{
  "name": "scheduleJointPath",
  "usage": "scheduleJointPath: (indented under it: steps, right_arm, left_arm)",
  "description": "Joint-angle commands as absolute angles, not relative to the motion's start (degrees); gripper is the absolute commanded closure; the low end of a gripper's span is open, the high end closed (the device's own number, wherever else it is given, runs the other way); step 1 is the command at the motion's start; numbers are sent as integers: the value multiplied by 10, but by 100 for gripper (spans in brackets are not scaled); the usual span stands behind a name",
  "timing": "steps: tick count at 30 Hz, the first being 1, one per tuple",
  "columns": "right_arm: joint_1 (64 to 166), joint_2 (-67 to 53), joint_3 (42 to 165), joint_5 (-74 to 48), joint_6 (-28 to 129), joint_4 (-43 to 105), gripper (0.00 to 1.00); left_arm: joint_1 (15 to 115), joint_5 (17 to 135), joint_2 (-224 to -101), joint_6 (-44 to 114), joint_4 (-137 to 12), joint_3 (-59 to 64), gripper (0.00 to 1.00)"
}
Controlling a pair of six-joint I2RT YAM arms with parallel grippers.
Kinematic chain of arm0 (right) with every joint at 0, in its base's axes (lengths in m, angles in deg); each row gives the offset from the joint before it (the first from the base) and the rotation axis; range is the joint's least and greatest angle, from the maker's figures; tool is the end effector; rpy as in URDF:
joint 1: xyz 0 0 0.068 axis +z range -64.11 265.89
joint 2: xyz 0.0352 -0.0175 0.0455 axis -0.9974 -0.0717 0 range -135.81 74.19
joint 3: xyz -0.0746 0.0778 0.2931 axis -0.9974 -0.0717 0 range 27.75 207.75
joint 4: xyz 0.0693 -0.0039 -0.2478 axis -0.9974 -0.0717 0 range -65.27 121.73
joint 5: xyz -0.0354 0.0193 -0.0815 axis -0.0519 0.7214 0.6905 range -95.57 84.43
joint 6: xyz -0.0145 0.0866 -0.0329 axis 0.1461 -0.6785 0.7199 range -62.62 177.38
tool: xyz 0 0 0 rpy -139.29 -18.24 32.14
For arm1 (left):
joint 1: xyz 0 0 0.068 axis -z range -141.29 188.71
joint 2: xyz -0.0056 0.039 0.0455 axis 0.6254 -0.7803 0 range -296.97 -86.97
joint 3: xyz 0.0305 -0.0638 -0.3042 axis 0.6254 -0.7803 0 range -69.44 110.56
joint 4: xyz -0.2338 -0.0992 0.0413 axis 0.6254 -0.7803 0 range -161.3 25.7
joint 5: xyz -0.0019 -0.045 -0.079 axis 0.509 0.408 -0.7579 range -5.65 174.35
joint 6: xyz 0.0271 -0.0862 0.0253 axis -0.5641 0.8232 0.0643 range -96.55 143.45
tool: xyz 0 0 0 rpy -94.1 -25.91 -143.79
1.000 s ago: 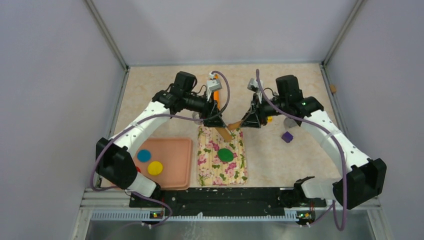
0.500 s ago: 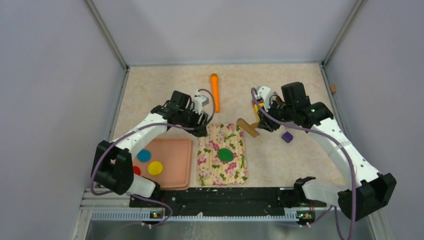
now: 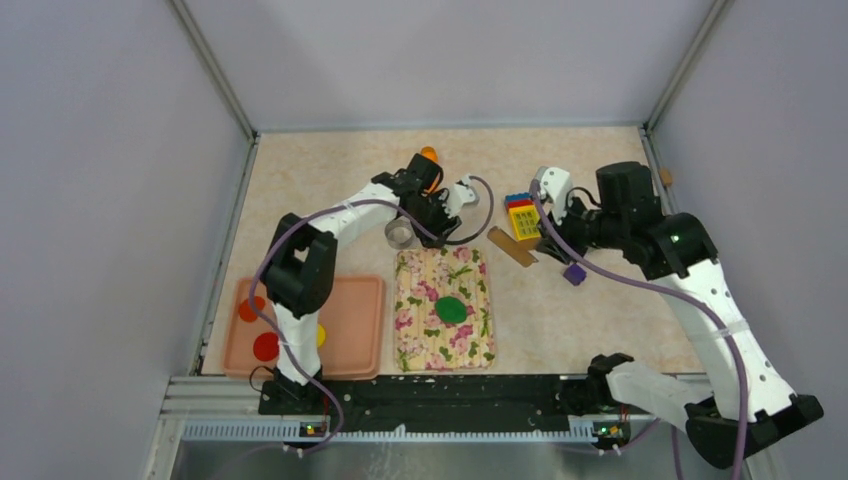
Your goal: Roll out the dumpling wrappers from the dough
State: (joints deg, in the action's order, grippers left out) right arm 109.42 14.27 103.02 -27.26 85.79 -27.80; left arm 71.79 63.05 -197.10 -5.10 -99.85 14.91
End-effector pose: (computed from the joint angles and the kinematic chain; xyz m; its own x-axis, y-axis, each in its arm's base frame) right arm 0.1644 0.1056 0.3923 -0.2700 -0.5996 -0.7533 -0.8440 0.5239 -0.1145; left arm 0.3527 -0.2664 0.2148 -0.3329 0.7483 -0.5738 0.9263 0.3734 -0.0505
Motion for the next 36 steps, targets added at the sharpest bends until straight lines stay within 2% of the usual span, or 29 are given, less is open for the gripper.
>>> scheduleJointPath:
  steps: [1,7,11,15,19,29,30,33,36]
  right_arm:
    - [1099,172,1081,-281,865,-305,100]
    - [1095,183,1085,-290,866,-313,100]
    - [1093,183,1083,-290,865,-315,100]
    - [1093,184,1082,-288,865,-315,100]
    - [1092,185,1077,-285,869,-315,100]
    - [1093,182,1070,-283,875,-315,100]
    - [1093,182,1069,-283,875,-314,100]
    - [1093,182,1064,-287,881,-311,100]
    - [1093,186,1054,-289,891,-310,100]
  left_arm:
    - [726,638,-2035,-131,-1079,223,49]
    - [737,630,-2068,-137,-1081,237,58]
    - [744,631,-2079,-133,-1073,239,70]
    - [745,626,-2099,-126,-1070,266,89]
    - [746,640,-2127,-114,-1069,317,100]
    - [746,646,-2180,-149,-1086,417,100]
    - [746,645,-2181,-148,-1087,421,96]
    - [743,640,-2167,-138,-1095,433,66]
    - [724,598,-2115,-120,-1097,435,53]
